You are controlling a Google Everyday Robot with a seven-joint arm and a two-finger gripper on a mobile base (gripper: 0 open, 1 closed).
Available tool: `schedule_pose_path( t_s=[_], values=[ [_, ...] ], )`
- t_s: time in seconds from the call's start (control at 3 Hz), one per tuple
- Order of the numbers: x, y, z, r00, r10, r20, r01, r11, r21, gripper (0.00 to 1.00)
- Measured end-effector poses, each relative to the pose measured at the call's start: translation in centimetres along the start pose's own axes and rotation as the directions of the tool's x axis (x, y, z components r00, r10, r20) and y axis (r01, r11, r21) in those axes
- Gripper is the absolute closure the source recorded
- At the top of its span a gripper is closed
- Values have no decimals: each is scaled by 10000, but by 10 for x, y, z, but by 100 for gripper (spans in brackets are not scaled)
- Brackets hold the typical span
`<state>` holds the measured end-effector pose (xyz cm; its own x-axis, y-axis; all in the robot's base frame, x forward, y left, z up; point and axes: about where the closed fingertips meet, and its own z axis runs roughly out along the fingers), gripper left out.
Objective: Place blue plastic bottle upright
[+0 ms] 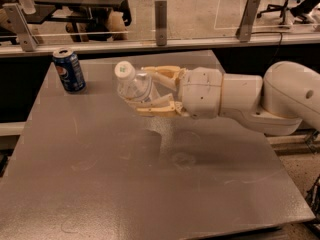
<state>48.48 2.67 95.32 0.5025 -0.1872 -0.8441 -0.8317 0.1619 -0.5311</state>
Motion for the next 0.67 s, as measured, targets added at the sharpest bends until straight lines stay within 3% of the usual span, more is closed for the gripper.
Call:
schedule_pose_path(
  t_s=[0.33,0.67],
  values=[
    [-3,-2,4,9967,-556,-597,587,9969,526,100],
    [-3,-4,4,9957,-614,-691,655,9961,596,100]
  ],
)
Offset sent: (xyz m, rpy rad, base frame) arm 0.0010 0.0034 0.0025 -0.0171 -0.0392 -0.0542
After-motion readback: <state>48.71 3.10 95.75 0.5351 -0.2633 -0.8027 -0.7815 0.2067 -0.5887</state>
